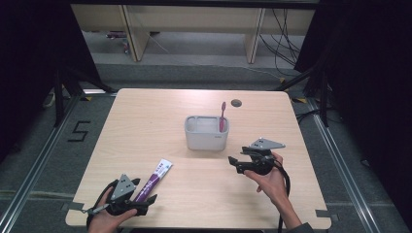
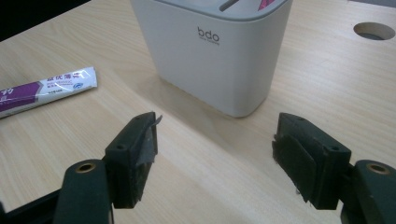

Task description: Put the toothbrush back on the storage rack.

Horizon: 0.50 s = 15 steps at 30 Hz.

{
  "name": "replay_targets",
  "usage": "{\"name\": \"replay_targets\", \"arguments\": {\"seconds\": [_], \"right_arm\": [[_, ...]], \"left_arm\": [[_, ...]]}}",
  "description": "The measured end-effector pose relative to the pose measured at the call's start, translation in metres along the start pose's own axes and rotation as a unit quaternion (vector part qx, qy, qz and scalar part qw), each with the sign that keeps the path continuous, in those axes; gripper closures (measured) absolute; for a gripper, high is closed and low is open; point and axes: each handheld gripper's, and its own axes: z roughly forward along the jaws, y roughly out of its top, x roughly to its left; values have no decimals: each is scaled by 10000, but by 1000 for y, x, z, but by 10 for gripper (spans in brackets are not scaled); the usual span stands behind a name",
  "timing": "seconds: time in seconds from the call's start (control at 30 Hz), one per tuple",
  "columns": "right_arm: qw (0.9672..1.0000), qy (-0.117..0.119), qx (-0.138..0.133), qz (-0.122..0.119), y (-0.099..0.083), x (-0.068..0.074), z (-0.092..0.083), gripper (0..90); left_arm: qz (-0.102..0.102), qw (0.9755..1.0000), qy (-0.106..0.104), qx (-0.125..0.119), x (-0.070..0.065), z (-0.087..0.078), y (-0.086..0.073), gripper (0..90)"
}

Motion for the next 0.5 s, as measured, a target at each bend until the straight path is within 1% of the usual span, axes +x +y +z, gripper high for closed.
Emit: {"name": "replay_targets", "arguments": {"seconds": [0.03,0.07,0.1,0.13,0.17,0.2,0.23,0.27,0.3,0.33,0.37,0.4,0.43,0.47,0.5], "right_arm": [[10000,46,-52,3,-2,0,1,307],[10000,23,4,-89,-2,0,0,305],[10000,-2,5,41,-4,2,-1,302],[10000,62,3,22,-6,2,0,300],[9999,-26,11,-103,-7,1,-1,299],[10000,4,70,22,-8,3,-2,297],[10000,19,48,61,-10,4,-2,297],[10000,-22,57,-54,-11,3,-3,297],[10000,51,42,56,-12,4,-2,295],[10000,21,57,8,-13,4,-3,294],[10000,-8,68,41,-14,5,-4,294],[10000,24,78,-11,-15,5,-4,294],[10000,42,39,31,-17,5,-3,294],[9999,53,112,24,-18,5,-4,294],[9999,73,88,-41,-19,4,-4,294]], "left_arm": [[-14,10000,-14,-14,0,0,0,163],[0,10000,-33,-14,0,1,0,163],[31,10000,-31,13,0,0,0,163],[35,10000,-31,12,0,0,0,163],[31,10000,-42,-4,0,0,0,163],[32,10000,-4,20,0,0,0,163],[29,10000,-7,15,1,0,0,163],[17,10000,-13,12,1,0,0,163],[24,10000,2,23,1,0,0,163],[-27,10000,-5,-3,1,1,0,163],[-6,10000,-1,16,2,1,0,163],[-8,10000,19,40,2,1,0,163],[40,9999,15,106,3,0,1,163],[36,9999,20,94,3,1,1,163],[-40,10000,32,42,2,2,1,163]]}}
